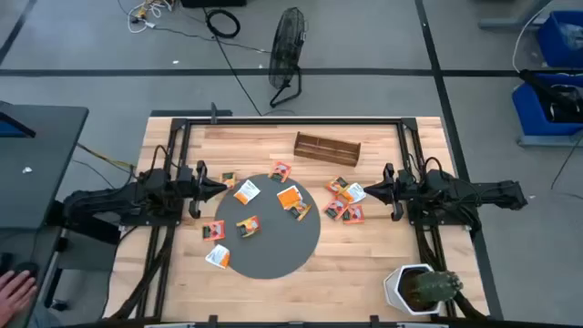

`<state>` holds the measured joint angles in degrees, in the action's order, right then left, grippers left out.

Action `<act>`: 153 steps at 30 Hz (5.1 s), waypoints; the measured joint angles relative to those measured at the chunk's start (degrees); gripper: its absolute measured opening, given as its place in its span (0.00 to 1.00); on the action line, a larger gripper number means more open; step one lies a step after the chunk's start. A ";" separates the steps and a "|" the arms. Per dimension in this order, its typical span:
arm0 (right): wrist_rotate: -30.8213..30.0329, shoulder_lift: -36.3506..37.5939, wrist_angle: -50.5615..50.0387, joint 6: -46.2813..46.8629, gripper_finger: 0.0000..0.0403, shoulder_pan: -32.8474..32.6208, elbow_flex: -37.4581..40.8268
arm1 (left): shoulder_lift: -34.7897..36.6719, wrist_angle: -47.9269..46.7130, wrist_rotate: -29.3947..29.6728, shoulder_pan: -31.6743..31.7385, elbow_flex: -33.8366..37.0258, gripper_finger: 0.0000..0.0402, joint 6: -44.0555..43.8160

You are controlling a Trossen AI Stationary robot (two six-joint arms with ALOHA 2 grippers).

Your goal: Pick & Place Tea

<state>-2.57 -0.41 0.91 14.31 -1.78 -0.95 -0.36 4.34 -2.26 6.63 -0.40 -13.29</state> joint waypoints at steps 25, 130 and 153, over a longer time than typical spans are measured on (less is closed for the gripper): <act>-13.98 -4.30 -1.84 -1.15 0.01 -0.04 -4.67 | 0.00 0.22 0.17 0.00 0.00 0.06 4.67; -7.13 -77.20 -45.87 11.97 0.00 11.43 -65.93 | -5.06 11.74 10.69 0.00 -7.33 0.06 -36.53; -19.96 -93.88 -48.83 -13.97 0.00 4.23 -97.11 | -48.15 -6.24 6.37 4.06 -44.31 0.31 -25.03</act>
<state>-22.52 -94.29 -47.92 0.34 2.44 -98.06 -48.51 -1.90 4.11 10.70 -44.72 -38.32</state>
